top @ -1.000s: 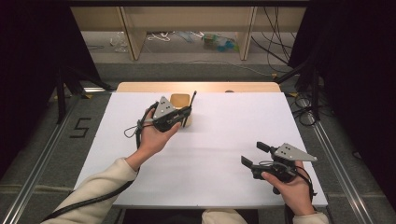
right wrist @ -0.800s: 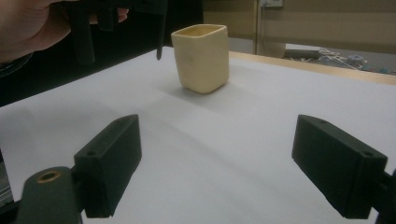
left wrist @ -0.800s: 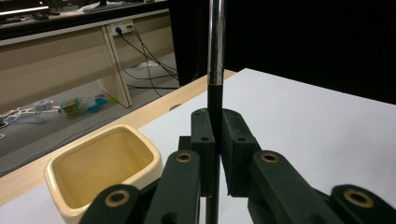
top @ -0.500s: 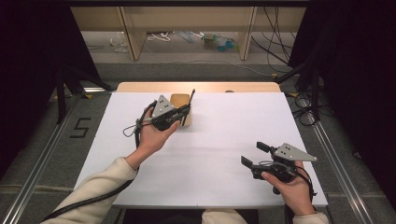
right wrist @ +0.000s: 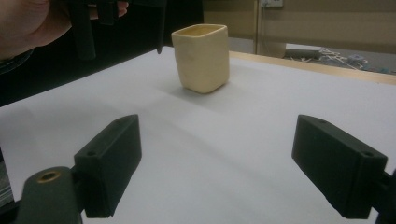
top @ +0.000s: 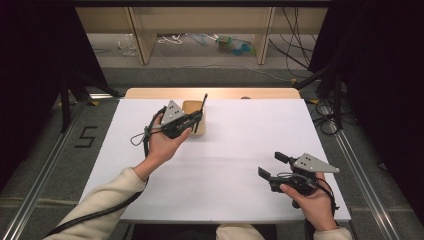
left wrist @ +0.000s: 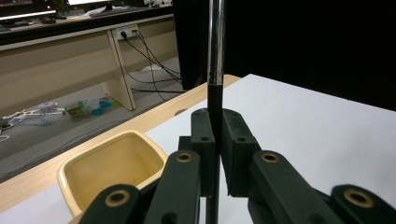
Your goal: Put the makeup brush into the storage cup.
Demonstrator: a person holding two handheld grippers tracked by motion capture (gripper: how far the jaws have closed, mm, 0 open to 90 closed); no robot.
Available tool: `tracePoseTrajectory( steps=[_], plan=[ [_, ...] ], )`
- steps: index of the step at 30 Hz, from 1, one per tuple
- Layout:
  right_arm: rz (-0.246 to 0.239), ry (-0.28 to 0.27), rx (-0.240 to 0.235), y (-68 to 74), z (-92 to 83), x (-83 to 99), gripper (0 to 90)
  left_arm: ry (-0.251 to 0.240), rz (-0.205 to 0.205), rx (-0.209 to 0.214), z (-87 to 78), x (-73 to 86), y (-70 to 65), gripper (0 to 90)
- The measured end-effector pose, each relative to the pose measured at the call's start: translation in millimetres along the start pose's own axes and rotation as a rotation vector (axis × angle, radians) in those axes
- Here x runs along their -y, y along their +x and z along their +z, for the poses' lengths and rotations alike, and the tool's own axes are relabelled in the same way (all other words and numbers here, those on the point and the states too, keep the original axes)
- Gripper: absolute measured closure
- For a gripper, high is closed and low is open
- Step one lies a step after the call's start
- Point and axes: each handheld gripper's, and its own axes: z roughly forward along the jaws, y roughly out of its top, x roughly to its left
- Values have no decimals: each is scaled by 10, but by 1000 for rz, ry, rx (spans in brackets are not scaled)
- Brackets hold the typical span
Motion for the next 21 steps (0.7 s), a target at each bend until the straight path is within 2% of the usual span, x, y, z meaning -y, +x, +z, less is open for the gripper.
tracePoseTrajectory(
  steps=[21],
  plan=[
    [4,-1,-7,2,7,2,170,-10,-9,-10,-4,-22,47,842]
  ],
)
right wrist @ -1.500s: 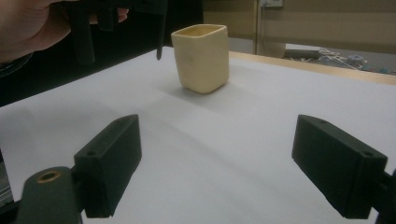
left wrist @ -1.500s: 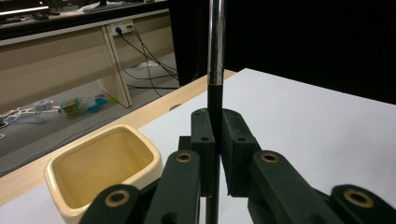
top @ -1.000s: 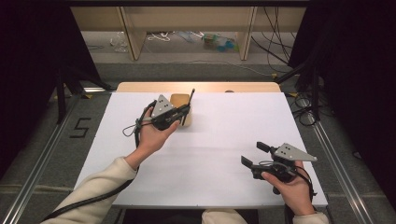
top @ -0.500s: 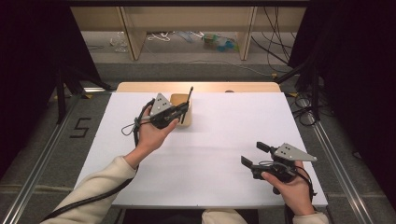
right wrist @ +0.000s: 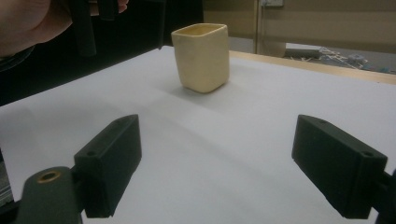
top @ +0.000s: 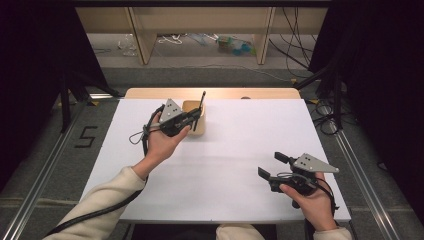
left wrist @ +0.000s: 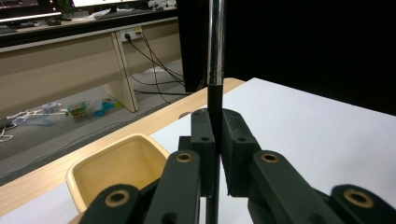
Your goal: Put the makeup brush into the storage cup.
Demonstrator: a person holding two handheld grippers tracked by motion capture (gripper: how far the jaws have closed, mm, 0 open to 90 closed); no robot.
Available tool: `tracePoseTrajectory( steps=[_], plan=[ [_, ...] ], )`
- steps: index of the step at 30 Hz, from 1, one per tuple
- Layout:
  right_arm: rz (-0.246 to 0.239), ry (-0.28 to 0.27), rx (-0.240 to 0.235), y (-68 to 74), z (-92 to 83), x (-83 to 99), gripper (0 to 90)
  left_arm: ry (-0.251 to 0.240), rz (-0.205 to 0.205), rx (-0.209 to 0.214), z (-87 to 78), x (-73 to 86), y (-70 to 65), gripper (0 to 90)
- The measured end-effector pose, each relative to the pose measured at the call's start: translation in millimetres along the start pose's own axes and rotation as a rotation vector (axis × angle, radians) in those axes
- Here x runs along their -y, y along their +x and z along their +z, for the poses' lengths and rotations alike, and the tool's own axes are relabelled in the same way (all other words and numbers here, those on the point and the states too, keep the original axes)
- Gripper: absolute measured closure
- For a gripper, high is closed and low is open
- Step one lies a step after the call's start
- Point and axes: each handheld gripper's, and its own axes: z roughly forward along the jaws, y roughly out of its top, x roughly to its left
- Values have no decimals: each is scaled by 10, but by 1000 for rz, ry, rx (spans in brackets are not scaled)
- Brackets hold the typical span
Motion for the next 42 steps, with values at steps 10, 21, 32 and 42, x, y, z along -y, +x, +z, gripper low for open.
tracePoseTrajectory(
  steps=[10,21,32,42],
  plan=[
    [0,-7,12,-1,1,1,170,-6,-7,-6,0,-9,26,842],
    [-1,-6,11,-1,1,2,170,-9,-14,-12,12,-7,51,842],
    [0,-6,13,-1,0,2,170,-14,-29,-21,13,-9,83,842],
    [-4,1,8,-4,-7,-2,170,-19,-32,-31,15,-16,112,842]
  ],
)
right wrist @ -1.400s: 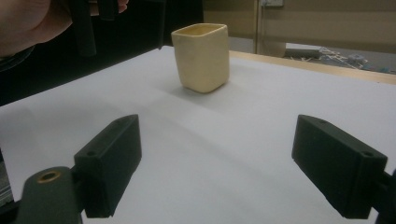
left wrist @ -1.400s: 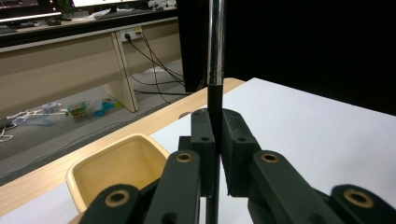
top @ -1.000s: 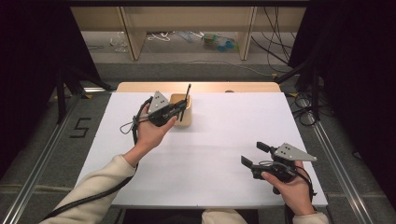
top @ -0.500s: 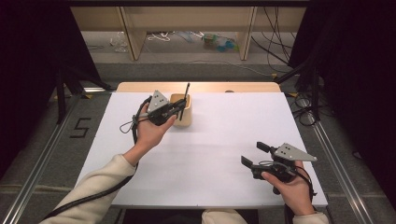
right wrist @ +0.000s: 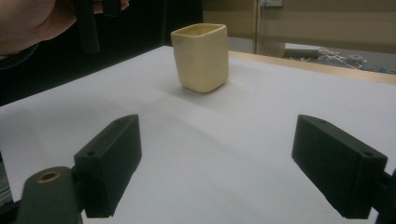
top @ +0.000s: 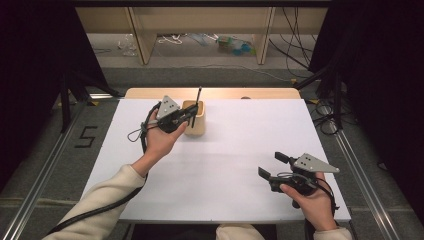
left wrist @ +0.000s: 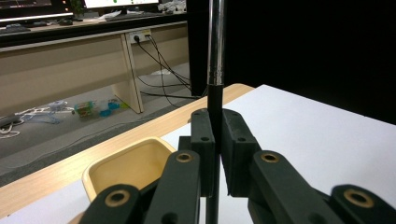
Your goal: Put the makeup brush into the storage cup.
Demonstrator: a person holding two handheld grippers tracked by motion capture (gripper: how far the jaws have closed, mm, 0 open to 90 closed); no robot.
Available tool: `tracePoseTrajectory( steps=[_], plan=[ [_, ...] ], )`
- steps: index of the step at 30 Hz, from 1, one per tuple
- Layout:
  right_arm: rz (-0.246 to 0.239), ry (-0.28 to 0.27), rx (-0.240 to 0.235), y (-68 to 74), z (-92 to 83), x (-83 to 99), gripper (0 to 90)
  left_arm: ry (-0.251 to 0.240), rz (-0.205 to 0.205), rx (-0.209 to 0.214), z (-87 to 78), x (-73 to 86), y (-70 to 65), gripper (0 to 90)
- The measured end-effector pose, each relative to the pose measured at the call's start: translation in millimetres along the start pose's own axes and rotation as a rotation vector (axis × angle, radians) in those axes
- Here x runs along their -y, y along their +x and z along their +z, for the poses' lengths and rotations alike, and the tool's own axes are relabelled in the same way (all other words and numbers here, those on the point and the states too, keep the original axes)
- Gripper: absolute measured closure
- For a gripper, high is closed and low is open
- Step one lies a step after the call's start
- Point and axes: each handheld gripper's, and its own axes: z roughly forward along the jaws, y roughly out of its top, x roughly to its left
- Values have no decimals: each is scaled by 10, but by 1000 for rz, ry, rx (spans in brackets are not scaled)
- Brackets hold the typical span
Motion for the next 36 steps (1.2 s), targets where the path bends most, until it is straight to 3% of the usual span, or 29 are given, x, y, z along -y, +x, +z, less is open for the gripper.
tracePoseTrajectory(
  steps=[36],
  plan=[
    [19,-25,-13,8,3,-4,170,-20,-26,-27,5,-16,106,842]
  ],
)
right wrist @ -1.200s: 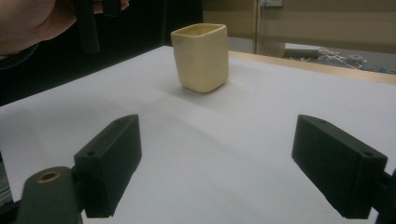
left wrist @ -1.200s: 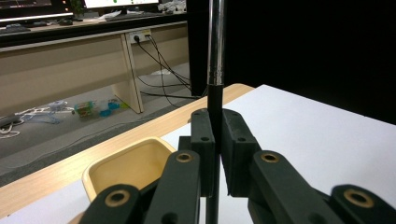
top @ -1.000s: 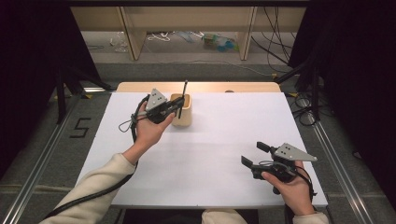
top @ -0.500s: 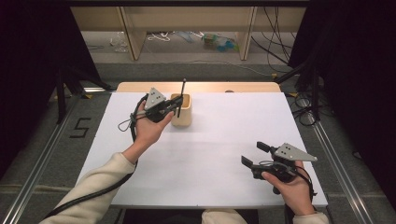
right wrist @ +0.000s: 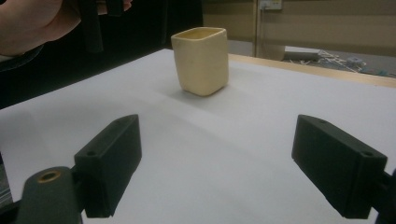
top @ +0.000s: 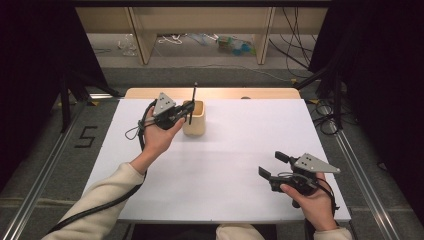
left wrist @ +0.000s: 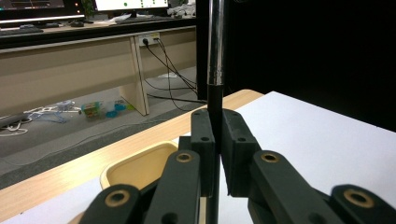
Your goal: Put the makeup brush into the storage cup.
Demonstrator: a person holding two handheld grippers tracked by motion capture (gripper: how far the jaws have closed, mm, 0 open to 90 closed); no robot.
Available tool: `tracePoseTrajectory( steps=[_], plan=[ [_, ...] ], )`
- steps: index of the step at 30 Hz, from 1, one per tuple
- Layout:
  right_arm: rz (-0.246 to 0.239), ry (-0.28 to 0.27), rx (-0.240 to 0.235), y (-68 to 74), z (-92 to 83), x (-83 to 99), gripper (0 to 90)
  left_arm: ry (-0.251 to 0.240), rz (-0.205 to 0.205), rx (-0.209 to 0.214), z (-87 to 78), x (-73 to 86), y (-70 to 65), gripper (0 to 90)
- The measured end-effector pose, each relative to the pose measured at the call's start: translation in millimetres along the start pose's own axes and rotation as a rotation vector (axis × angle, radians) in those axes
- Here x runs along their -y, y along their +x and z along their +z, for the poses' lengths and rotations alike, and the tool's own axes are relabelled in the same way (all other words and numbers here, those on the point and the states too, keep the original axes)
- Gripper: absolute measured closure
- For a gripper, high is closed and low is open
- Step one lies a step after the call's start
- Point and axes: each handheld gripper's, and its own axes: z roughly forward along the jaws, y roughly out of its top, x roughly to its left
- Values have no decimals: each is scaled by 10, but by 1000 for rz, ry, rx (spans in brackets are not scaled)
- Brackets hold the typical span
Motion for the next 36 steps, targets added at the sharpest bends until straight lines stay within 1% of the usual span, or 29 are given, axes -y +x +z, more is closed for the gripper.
tracePoseTrajectory(
  steps=[6,9,11,13,14,20,21,22,25,36],
  plan=[
    [-5,8,3,-2,-2,-2,170,2,6,-2,-6,-5,17,842],
    [-11,5,4,-6,2,1,170,-3,-1,-3,5,2,17,842],
    [-12,7,6,-6,3,2,170,-2,1,-1,12,5,19,842],
    [-13,-3,6,-2,14,6,169,-1,4,-2,16,4,20,842],
    [-18,8,8,-4,6,2,170,-2,4,-2,17,2,20,842],
    [-13,-1,8,-2,15,6,170,-6,2,-4,26,-17,26,842],
    [-20,8,14,-5,6,3,170,-8,0,-4,29,-19,27,842],
    [-14,-2,9,-3,16,6,170,-9,-2,-4,30,-20,29,842],
    [-12,-2,8,-3,15,6,170,-11,-3,-5,36,-23,34,842],
    [-12,-3,9,-3,13,6,170,-8,-4,-9,53,-33,60,842]
  ],
)
